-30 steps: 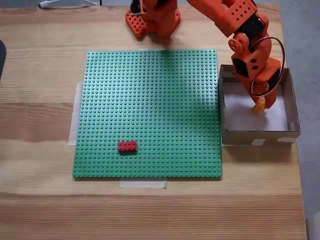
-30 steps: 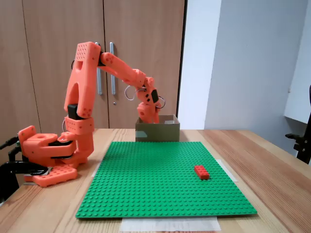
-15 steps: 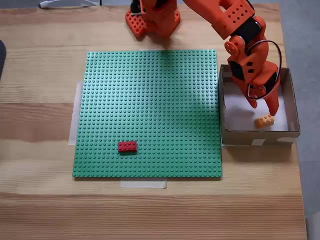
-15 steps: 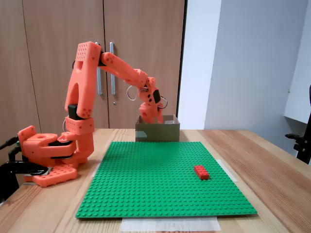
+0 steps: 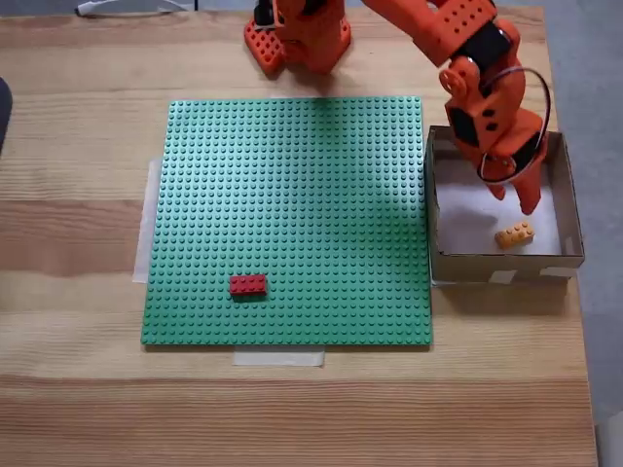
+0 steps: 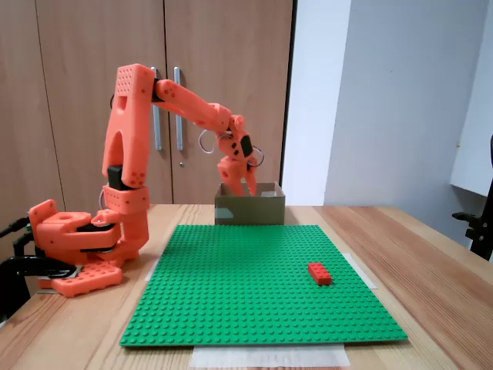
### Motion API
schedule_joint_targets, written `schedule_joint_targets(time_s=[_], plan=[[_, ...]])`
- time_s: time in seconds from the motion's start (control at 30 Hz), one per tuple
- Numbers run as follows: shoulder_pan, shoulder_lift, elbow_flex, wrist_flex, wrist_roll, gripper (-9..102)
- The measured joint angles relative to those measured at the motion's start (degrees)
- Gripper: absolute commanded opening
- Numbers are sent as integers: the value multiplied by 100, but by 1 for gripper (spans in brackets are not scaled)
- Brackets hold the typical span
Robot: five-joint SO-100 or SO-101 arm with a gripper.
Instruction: Pick the yellow lego block and put it in the box.
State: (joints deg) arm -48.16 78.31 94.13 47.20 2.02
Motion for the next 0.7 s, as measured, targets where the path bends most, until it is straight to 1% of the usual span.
schedule_joint_targets(time_s=[0.07,0.2,0.43,0.57,0.7], plan=[[0,246,53,-70,53,7],[0,712,193,-229,44,2],[0,1477,606,-246,-554,1],[132,2092,1116,-404,-958,-1],[325,2628,1591,-668,-853,-1]])
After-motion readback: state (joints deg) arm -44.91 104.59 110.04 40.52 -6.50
